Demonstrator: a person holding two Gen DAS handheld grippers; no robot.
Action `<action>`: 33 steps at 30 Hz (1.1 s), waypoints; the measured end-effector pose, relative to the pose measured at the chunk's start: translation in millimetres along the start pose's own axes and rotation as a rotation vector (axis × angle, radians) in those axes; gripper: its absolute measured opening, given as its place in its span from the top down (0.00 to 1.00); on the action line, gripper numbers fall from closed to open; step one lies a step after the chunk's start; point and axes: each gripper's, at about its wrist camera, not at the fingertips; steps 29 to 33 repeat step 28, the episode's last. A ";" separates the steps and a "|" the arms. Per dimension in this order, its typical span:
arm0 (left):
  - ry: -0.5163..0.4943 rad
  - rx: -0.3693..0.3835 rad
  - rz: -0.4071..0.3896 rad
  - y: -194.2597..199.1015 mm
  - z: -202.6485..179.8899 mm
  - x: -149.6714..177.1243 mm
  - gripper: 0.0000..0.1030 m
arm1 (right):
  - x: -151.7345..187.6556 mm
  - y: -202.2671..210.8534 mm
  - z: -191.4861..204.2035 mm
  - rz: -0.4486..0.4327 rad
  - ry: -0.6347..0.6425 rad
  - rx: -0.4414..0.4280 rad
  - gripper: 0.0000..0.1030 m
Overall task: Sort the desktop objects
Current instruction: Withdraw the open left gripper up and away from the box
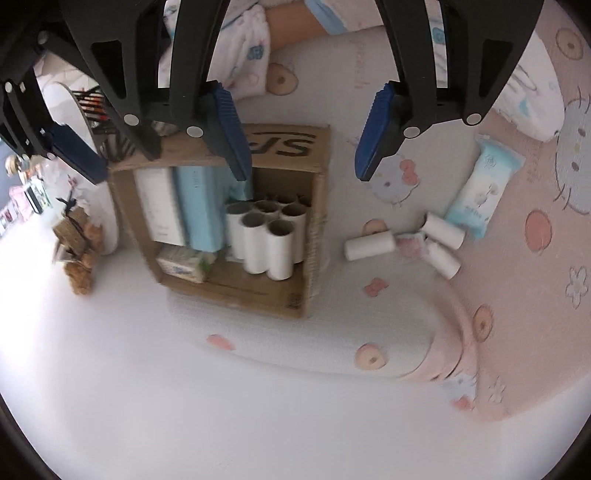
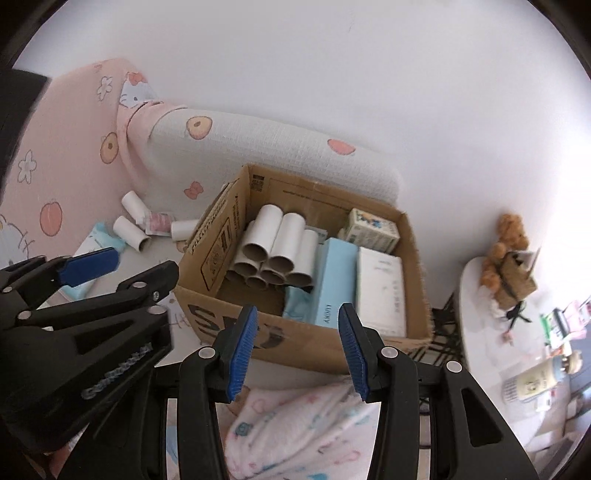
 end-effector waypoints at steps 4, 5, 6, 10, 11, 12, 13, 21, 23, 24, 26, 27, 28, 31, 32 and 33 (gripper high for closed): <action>-0.033 -0.052 -0.035 16.2 -11.1 5.8 0.36 | 9.2 14.5 -3.6 -0.024 0.032 0.064 0.59; -0.041 -0.062 -0.039 19.8 -11.6 7.9 0.36 | 11.8 18.6 -6.0 -0.028 0.030 0.071 0.59; -0.053 -0.073 -0.047 23.8 -11.5 11.2 0.36 | 13.7 21.8 -7.4 -0.034 0.027 0.070 0.59; -0.052 -0.114 -0.070 37.0 -2.0 27.8 0.34 | 25.7 33.7 -8.5 -0.048 0.037 0.013 0.59; -0.051 -0.119 -0.066 39.3 2.0 31.8 0.33 | 28.8 35.4 -7.1 -0.046 0.043 -0.007 0.58; -0.052 -0.126 -0.059 41.9 6.6 35.1 0.33 | 32.4 37.2 -3.8 -0.045 0.054 -0.026 0.58; -0.054 -0.131 -0.061 44.4 9.6 37.0 0.33 | 35.2 38.9 0.1 -0.046 0.066 -0.036 0.58; -0.021 -0.135 -0.172 78.8 33.3 41.3 0.32 | 38.3 58.8 29.0 -0.098 0.140 -0.057 0.58; -0.015 -0.136 -0.201 83.5 34.3 42.0 0.29 | 39.5 63.0 29.7 -0.108 0.139 -0.056 0.57; -0.017 -0.142 -0.205 84.2 33.5 42.4 0.28 | 40.1 64.8 29.0 -0.112 0.136 -0.055 0.57; -0.031 -0.139 -0.197 82.9 31.3 41.7 0.28 | 40.5 67.3 26.9 -0.119 0.128 -0.052 0.49; -0.036 -0.124 -0.190 81.8 30.4 40.9 0.27 | 41.2 69.3 24.7 -0.125 0.118 -0.045 0.47; -0.039 -0.116 -0.182 80.6 29.2 40.6 0.27 | 41.2 70.4 23.3 -0.128 0.114 -0.042 0.45; -0.039 -0.116 -0.182 80.6 29.2 40.6 0.27 | 41.2 70.4 23.3 -0.128 0.114 -0.042 0.45; -0.039 -0.116 -0.182 80.6 29.2 40.6 0.27 | 41.2 70.4 23.3 -0.128 0.114 -0.042 0.45; -0.039 -0.116 -0.182 80.6 29.2 40.6 0.27 | 41.2 70.4 23.3 -0.128 0.114 -0.042 0.45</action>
Point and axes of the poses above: each gripper's, at about its wrist camera, not at the fingertips, and y roughly against the way its jaws point, z to its left, x to its underside, and after that the axes turned 8 degrees about z, right-handed
